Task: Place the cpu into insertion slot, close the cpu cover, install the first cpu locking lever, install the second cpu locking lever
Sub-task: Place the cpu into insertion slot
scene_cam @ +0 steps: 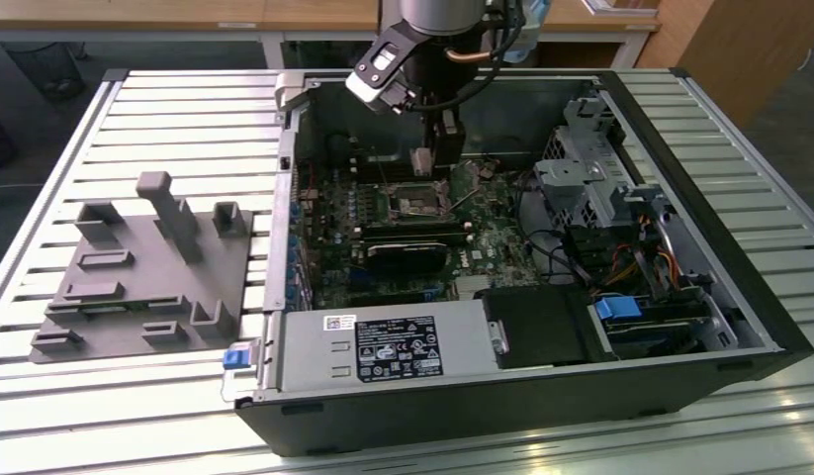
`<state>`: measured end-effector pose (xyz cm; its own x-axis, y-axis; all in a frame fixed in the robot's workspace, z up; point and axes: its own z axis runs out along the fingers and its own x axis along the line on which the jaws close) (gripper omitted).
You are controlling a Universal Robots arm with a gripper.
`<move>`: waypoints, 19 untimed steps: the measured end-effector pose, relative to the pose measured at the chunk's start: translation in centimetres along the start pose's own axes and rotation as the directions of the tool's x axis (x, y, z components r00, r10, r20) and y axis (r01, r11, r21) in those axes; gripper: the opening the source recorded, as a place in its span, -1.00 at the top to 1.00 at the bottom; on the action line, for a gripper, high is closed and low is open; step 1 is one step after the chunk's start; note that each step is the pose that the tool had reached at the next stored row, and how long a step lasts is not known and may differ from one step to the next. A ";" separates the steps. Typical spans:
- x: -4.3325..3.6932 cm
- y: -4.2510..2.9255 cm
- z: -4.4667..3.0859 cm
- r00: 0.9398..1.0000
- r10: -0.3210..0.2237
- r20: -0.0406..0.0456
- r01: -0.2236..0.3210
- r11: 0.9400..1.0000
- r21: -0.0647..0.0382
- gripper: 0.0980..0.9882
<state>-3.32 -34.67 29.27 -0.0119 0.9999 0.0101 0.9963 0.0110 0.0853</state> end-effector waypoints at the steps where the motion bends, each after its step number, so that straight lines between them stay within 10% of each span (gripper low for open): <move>1: 0.00 0.00 0.06 1.000 0.000 0.001 0.000 1.000 0.000 0.00; 19: 0.00 -0.09 1.08 1.000 -0.001 0.007 0.001 1.000 0.000 0.00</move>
<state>-3.32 -34.66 28.19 -0.0121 0.9999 0.0034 0.9963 0.0118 0.0852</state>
